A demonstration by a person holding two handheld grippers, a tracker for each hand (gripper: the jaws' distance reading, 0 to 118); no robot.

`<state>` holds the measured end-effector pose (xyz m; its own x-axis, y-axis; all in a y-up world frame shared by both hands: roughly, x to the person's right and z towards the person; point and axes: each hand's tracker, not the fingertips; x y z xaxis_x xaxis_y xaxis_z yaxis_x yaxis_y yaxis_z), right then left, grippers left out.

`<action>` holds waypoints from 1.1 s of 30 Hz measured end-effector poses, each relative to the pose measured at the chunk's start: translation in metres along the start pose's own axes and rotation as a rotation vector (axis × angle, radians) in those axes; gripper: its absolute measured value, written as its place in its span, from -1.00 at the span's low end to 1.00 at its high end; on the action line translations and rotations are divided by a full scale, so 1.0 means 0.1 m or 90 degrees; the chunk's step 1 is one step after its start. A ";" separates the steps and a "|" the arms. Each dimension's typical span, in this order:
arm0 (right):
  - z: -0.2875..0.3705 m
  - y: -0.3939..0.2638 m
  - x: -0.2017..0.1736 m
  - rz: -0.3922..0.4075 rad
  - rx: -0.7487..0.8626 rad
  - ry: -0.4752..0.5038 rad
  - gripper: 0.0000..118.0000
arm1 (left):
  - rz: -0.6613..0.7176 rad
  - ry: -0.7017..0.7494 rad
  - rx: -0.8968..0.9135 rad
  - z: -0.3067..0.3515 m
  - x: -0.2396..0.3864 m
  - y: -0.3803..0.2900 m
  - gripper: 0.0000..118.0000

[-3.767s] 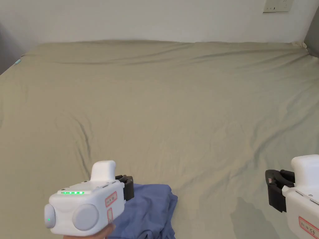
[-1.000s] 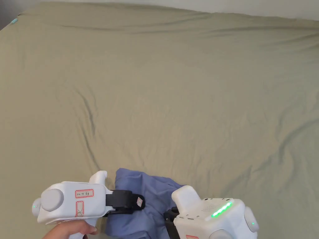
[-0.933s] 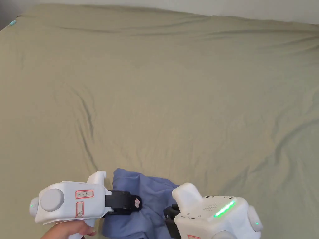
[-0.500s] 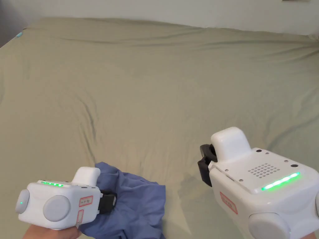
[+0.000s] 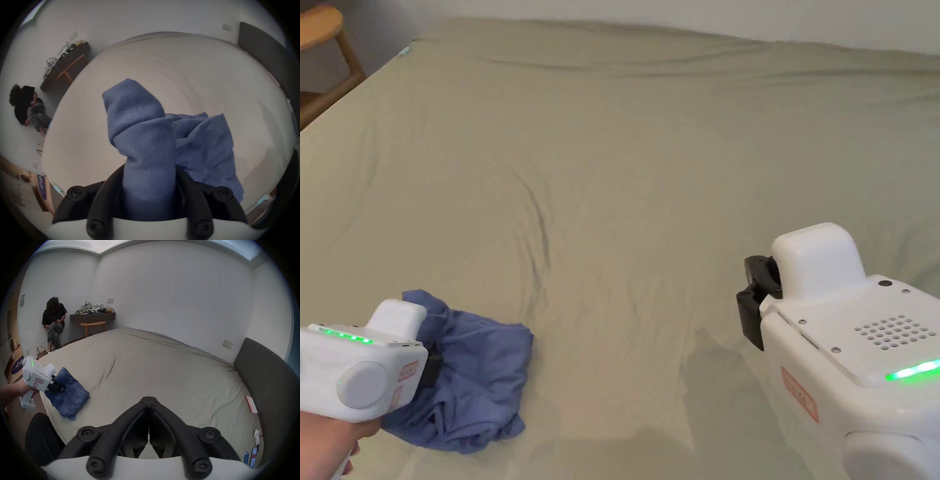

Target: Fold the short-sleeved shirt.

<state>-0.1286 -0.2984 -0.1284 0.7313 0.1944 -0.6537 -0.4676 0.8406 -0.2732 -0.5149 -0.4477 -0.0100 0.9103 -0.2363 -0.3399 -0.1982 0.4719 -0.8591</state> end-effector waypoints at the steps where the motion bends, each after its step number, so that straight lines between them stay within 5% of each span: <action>1: -0.03 0.01 -0.02 0.000 -0.001 -0.002 -0.96 | -0.006 0.022 -0.002 -0.06 -0.12 -0.02 -0.62; 17: -0.61 0.00 -0.25 0.013 -0.079 -0.015 -0.96 | -0.005 0.295 -0.083 -0.92 -1.99 0.12 -0.62; 21: -0.65 -0.02 -0.24 0.013 -0.091 -0.017 -0.96 | 0.056 0.246 -0.104 -1.06 -2.13 0.15 -0.62; 22: -0.65 -0.02 -0.23 0.013 -0.098 -0.012 -0.96 | 0.044 0.247 -0.107 -1.04 -2.13 0.18 -0.54; 23: -0.64 -0.02 -0.21 0.013 -0.102 -0.007 -0.96 | 0.038 0.238 -0.115 -1.00 -2.14 0.21 -0.22; 25: -0.60 -0.02 -0.17 0.012 -0.100 -0.003 -0.96 | -0.007 0.299 -0.083 -0.91 -2.12 0.24 0.66; 28: -0.54 -0.01 -0.08 -0.003 -0.103 0.002 -0.96 | 0.024 0.244 -0.030 -0.50 -2.26 0.34 0.98; 33: -0.36 -0.12 0.05 -0.012 -0.080 0.007 -0.96 | 0.158 0.199 0.197 0.56 -2.06 0.75 0.97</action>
<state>-0.1375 -0.3259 -0.1536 0.7353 0.1739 -0.6550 -0.5134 0.7739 -0.3708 -0.6973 -0.3161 0.0173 0.6877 -0.3060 -0.6583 -0.2347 0.7644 -0.6005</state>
